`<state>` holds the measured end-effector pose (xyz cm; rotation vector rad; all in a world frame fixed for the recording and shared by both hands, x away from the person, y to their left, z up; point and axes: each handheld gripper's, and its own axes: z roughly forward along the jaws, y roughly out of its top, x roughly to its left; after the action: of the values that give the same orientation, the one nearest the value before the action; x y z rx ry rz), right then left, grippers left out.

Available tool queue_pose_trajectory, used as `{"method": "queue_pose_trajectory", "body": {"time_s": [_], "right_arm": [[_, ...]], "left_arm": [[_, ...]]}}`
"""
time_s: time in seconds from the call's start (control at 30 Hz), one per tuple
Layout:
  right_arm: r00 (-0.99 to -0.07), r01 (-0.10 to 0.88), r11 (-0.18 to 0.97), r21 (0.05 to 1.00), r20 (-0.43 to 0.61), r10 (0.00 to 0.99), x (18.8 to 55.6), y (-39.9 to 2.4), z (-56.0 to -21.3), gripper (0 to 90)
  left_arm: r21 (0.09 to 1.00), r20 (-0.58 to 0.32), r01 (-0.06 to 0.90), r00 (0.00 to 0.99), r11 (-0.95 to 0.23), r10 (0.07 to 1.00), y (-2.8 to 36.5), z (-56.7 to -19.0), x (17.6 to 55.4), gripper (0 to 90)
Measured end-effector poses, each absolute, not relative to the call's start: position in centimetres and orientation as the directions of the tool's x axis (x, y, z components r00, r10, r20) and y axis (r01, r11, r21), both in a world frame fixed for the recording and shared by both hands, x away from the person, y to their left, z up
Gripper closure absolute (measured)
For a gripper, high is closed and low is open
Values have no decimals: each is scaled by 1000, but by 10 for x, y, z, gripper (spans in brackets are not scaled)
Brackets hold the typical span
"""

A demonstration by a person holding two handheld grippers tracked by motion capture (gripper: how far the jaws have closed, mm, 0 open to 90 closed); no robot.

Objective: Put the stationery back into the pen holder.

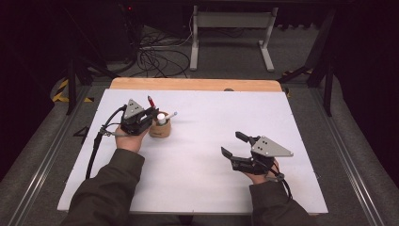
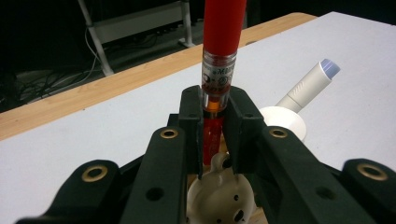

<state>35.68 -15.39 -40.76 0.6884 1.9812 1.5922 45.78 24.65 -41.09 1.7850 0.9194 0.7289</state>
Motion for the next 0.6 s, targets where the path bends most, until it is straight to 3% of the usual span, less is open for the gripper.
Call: {"method": "queue_pose_trajectory", "body": {"time_s": [0.6], "right_arm": [[-750,77,189,979,-68,658,357,-153,-408,262]], "left_arm": [[934,57,271,531,-234,846,248,-410,459,739]]}}
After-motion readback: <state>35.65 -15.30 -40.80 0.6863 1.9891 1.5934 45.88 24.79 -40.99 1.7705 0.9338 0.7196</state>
